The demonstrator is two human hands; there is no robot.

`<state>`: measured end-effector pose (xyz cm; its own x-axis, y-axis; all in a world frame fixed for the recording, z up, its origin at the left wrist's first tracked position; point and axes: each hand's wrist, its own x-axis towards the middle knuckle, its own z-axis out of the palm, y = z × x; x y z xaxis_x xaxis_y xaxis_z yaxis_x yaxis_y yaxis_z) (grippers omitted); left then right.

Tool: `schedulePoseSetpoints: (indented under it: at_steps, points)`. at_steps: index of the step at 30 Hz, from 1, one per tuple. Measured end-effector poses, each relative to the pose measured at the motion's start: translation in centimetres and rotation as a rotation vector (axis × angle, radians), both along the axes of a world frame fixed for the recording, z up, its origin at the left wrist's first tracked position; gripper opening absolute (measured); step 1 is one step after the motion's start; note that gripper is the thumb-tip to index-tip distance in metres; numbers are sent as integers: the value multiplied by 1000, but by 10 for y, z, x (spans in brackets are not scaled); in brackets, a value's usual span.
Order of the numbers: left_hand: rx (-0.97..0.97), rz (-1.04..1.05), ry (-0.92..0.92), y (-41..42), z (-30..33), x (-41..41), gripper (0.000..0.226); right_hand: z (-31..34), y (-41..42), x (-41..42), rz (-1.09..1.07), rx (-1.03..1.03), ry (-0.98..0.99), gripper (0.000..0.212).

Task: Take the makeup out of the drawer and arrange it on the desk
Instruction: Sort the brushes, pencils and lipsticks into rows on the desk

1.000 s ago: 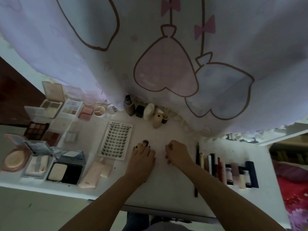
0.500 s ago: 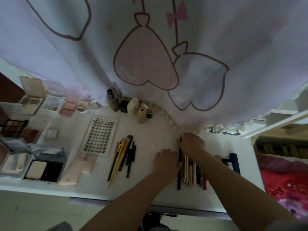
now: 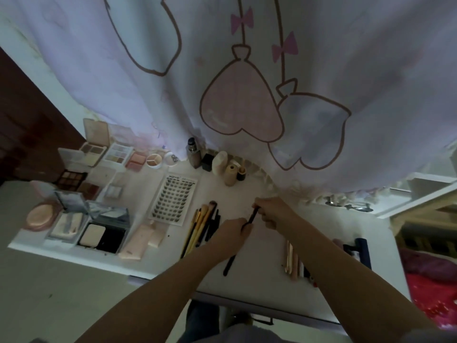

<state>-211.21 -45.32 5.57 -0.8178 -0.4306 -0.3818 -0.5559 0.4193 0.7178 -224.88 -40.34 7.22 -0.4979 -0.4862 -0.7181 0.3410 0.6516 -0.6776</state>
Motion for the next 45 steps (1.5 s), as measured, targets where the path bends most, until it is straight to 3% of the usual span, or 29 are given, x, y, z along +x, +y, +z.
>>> schedulePoseSetpoints:
  at_steps: [4,8,11,13,16,21,25,30,34,39,45]
  points:
    - [231,2,-122,-16,18,2,39,4,3,9,-115,-25,-228,31]
    - [656,96,-139,-38,29,16,36,3,-2,21,-229,-139,-451,31]
    - [1048,115,-110,-49,27,37,33,-2,4,9,-410,-263,-488,29]
    - [1140,262,-34,-53,22,52,32,-3,14,-9,-379,-272,-429,27]
    - [821,416,-16,-54,12,58,34,-3,26,-15,-76,-134,-250,27]
    - [212,149,-228,-37,-4,19,30,-9,21,22,330,92,25,21]
    - [-189,23,-273,-29,-17,4,24,-24,25,38,426,90,197,23]
    - [-267,1,-230,-25,-29,5,23,-36,20,54,292,55,371,18]
    - [-358,-101,-194,-24,-39,13,24,-41,4,59,365,86,541,20]
    - [-472,-140,-134,-27,-47,21,21,-43,-17,65,445,133,603,4]
    - [-564,-111,-104,-35,-47,29,22,-40,-23,67,479,94,605,19]
